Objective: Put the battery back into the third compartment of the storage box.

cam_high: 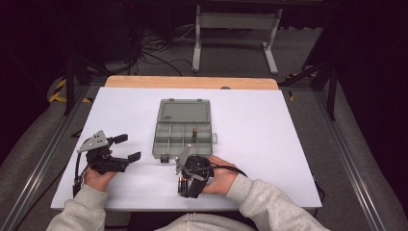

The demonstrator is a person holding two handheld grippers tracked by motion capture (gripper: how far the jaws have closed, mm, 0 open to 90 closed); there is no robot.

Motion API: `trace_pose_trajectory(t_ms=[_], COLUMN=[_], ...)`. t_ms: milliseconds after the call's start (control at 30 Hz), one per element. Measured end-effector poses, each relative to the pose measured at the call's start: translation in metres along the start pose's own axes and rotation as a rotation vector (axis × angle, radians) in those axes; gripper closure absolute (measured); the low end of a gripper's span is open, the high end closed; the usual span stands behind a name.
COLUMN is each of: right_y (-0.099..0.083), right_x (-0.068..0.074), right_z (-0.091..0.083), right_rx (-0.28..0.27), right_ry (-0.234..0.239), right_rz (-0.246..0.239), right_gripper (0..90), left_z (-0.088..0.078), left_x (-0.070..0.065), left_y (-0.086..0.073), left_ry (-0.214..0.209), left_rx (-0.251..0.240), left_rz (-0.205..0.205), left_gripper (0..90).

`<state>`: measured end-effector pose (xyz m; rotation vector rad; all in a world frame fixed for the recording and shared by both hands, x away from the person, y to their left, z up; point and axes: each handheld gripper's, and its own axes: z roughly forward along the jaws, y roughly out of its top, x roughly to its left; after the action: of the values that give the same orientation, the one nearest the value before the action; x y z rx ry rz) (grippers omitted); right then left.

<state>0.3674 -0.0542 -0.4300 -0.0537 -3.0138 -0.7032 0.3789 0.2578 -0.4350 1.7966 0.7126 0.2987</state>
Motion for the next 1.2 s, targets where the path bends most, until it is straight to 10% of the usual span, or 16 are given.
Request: trace_pose_trajectory(t_ms=[1200], right_y=[-0.0044], right_x=[0.0042], right_z=[0.0048], right_rx=[0.004], right_ry=[-0.044], right_rz=[-0.019], right_gripper=[40.9], left_z=[-0.0007], left_x=[0.0006], left_y=[-0.0003], left_ry=[0.001], left_rx=[-0.006], left_rz=[-0.004], left_gripper=[7.1])
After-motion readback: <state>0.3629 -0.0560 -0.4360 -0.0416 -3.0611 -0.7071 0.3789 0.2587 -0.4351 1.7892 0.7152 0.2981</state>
